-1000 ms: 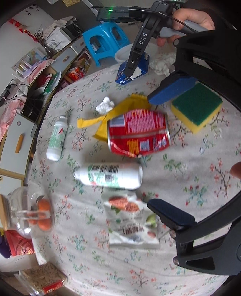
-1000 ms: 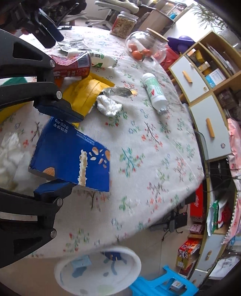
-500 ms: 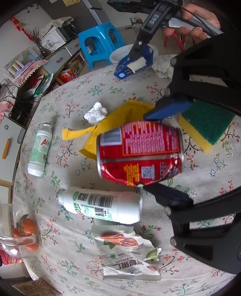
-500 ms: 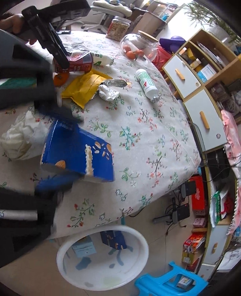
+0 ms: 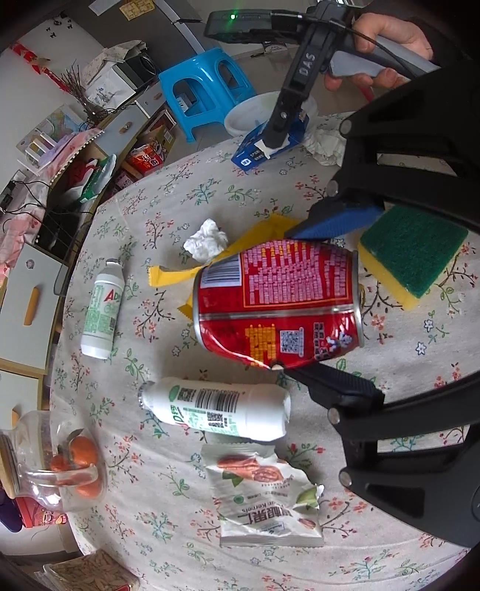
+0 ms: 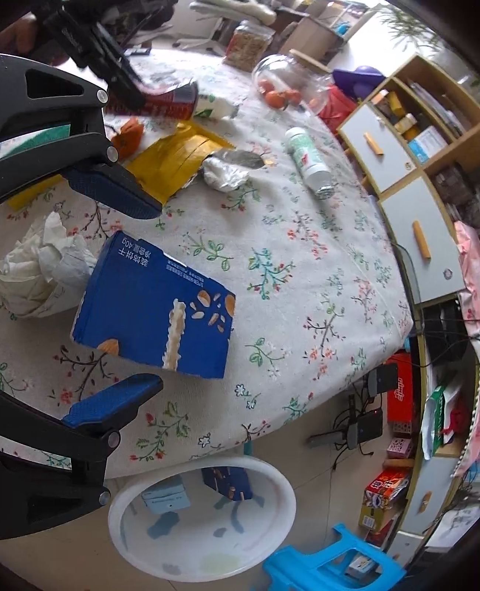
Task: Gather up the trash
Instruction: 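Drop the blue box into the bin with the right gripper while the left gripper grasps the red can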
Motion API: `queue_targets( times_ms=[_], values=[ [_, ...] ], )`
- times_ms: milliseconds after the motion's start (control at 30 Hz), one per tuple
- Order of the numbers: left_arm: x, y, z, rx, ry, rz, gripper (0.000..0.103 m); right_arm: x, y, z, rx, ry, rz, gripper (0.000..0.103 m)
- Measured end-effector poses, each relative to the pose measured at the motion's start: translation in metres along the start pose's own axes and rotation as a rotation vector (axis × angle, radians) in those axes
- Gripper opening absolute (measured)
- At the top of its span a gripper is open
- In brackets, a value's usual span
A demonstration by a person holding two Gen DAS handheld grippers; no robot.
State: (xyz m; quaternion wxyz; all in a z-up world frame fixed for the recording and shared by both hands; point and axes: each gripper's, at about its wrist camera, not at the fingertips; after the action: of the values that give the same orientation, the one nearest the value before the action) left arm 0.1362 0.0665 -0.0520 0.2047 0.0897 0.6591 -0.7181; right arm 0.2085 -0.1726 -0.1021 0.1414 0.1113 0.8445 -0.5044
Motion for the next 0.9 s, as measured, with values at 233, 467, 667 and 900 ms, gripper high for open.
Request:
queue_targets(
  times_ms=[233,467,667,900],
  values=[
    [0.001,-0.008,0.000,0.004,-0.013,0.024,0.065,0.002,-0.008,0.002,-0.013,-0.011,0.012,0.063],
    [0.002,-0.019,0.009,0.018,-0.012,0.061,0.065,0.002,-0.043,0.024,-0.045,0.025,0.094,0.063],
    [0.002,-0.019,0.030,0.039,0.015,0.068,0.065,0.003,-0.080,0.083,-0.022,0.148,0.163,0.063],
    [-0.003,-0.011,0.071,0.080,0.069,0.059,0.065,0.010,-0.109,0.152,0.037,0.272,0.216,0.063]
  ],
)
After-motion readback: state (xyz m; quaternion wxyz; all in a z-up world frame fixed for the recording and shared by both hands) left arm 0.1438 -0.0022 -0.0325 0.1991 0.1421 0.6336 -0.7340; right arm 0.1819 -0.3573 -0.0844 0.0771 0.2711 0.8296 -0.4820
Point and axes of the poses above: each gripper's, at about its wrist camera, not at the fingertips, and y roughly the way its jaws point, z to its right, x to its underside, and after that the axes turned 14 degrees about -x, right-handed
